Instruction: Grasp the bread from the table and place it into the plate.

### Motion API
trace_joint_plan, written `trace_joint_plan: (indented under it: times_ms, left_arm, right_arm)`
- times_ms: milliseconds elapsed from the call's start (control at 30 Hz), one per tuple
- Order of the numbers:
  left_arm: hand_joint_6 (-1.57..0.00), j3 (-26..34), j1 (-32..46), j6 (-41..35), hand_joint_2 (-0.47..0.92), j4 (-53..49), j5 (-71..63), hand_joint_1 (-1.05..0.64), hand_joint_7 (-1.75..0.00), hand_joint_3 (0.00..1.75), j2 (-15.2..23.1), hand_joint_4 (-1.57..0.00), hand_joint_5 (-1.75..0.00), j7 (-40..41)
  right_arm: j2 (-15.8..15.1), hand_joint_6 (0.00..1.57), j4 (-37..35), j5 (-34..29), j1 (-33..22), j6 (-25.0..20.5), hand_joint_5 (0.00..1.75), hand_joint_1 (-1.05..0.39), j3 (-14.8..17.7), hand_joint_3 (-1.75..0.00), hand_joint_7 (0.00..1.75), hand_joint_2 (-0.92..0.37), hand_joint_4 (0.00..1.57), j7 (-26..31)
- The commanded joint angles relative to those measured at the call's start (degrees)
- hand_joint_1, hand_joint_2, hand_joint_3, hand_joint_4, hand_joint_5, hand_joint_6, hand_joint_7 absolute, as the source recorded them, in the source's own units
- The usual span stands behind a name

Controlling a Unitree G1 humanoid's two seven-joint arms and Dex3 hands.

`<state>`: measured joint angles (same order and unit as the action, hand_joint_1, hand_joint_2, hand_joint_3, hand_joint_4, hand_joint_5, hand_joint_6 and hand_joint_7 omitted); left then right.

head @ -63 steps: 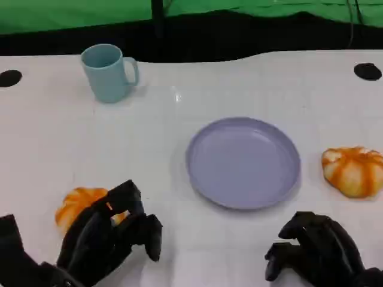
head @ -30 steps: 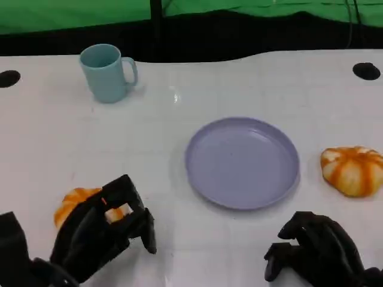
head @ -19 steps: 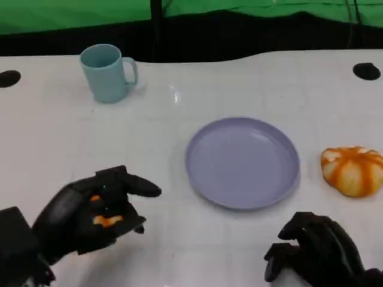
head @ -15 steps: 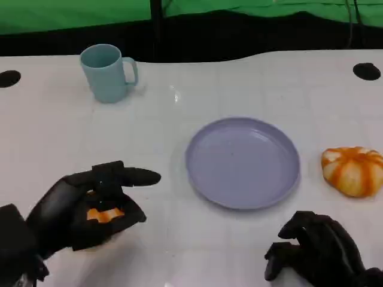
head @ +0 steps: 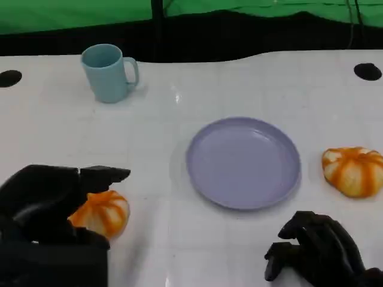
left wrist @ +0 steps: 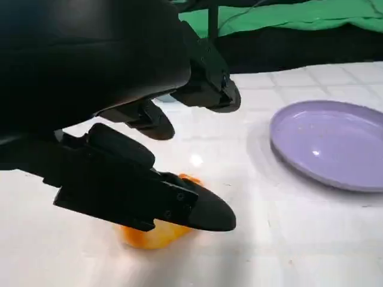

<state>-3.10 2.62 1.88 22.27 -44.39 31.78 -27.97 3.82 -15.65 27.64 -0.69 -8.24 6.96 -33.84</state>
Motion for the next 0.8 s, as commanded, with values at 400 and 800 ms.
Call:
trace_joint_plan:
  times_ms: [400, 800]
  left_arm:
    - [-0.22, -12.75, -8.32, -7.62, 0.86, -11.62, -19.21, -0.77, 0.00, 0.00, -0.82, -0.38, -0.04, -2.55]
    - [-0.31, -17.65, -13.49, -5.53, 0.89, -30.78, -16.84, -0.66, -0.02, 0.01, -2.12, -0.49, -0.07, 12.30]
  right_arm:
    - [-0.30, 1.57, 1.48, -0.06, -1.01, -0.12, 0.75, -1.04, -0.09, -0.01, 0.36, -0.73, 1.57, 0.86]
    - [-0.40, 1.57, 1.86, 0.30, -1.21, -0.73, 0.75, -1.03, -0.09, 0.00, 0.36, -0.74, 1.56, 0.70]
